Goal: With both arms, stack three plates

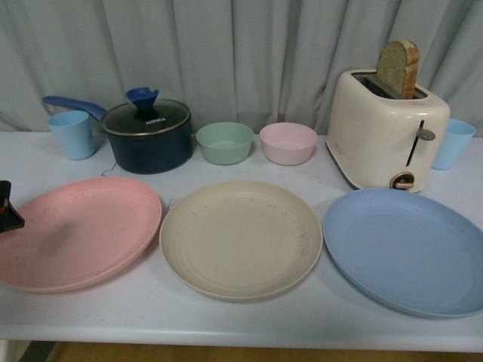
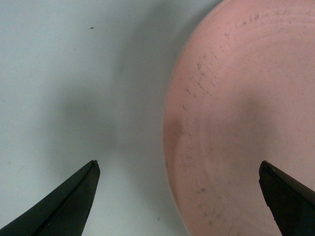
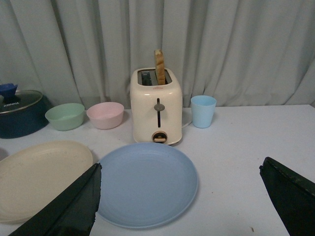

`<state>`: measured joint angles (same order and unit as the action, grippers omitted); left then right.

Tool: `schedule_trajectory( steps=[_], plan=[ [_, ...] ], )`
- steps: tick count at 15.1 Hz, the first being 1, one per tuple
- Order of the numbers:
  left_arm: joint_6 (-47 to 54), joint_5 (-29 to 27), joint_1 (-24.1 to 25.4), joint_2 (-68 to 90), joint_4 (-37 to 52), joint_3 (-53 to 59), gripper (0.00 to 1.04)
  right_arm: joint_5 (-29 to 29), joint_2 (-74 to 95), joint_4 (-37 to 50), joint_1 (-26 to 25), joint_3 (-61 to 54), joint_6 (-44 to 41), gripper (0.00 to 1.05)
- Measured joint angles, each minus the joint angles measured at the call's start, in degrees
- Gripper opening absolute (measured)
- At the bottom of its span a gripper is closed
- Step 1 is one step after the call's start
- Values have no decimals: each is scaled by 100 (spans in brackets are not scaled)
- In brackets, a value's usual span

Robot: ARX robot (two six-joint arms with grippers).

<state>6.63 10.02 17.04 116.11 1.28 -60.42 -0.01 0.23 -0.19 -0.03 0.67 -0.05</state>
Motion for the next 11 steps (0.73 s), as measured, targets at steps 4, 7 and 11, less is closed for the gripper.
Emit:
schedule_trajectory(
  steps=[4, 7, 11],
  plan=[
    [151, 35, 24, 791, -192, -708, 97, 0, 0, 0, 0, 0, 0, 98],
    [33, 293, 142, 975, -367, -901, 38, 0, 0, -2, 2, 0, 0, 98],
    [-374, 605, 302, 498, -284, -621, 2, 0, 0, -2, 2, 0, 0, 98]
  ],
)
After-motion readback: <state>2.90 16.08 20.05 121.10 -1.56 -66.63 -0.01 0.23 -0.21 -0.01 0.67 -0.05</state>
